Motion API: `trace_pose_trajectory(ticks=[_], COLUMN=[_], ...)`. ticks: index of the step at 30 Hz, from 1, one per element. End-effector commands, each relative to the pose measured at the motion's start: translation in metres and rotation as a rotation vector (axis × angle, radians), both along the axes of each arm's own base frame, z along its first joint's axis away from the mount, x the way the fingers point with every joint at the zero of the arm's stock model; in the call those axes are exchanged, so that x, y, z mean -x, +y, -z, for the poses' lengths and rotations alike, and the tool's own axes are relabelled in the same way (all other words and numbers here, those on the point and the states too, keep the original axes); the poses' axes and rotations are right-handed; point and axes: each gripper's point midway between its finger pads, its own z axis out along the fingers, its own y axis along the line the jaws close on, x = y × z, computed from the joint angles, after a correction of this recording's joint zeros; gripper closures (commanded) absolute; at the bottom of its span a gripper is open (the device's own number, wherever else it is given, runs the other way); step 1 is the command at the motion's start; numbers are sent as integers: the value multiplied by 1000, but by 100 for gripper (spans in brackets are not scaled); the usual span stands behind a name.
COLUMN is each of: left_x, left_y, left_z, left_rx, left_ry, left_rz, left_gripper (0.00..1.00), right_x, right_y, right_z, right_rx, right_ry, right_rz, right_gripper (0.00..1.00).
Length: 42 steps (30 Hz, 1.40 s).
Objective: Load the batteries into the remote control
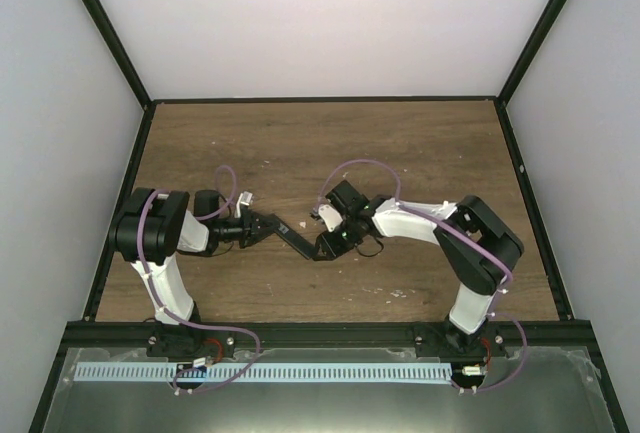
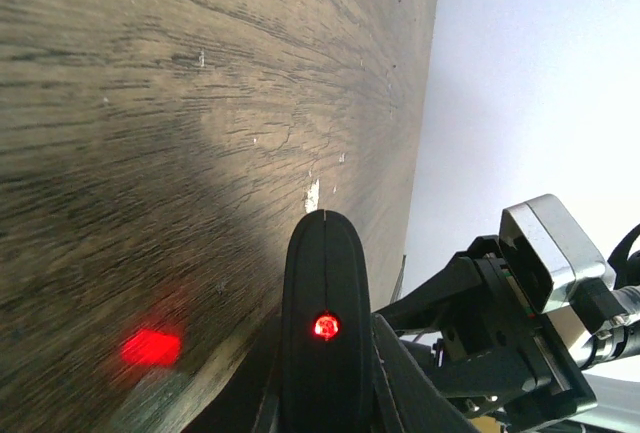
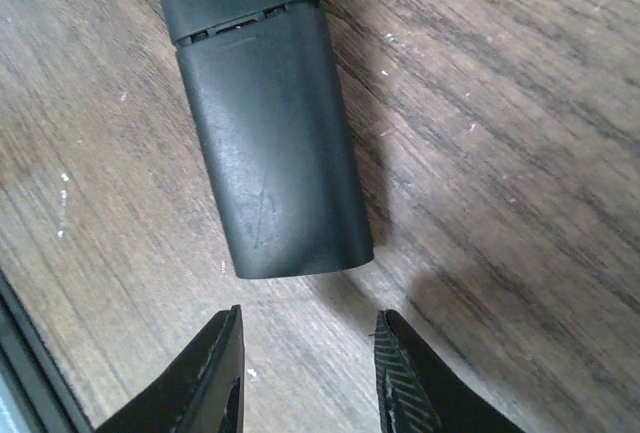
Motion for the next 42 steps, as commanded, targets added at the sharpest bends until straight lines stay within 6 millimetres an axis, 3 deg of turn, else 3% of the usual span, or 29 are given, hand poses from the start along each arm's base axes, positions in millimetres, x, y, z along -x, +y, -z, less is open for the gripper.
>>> trace_pose_trajectory(ticks=[1,7,13,42], left_x=[-3,-3,-2,-3], left_y=[-1,-1,-1,-1], left_z=[1,2,1,1], left_rx=[-15,-19,-27,-21], left_ry=[-38,-36,-39,-43], left_rz=[7,10,13,13], left_gripper=[100,100,100,100], right_x=[4,6,3,-16], right_y=[8,11,16,27], right_z=[-24,-27,-18,-1], right_rx=[-37,-43,-38,-61], right_ry=[81,164,219,271], right_rz=[62,96,96,91], right_gripper=[71,69,69,75])
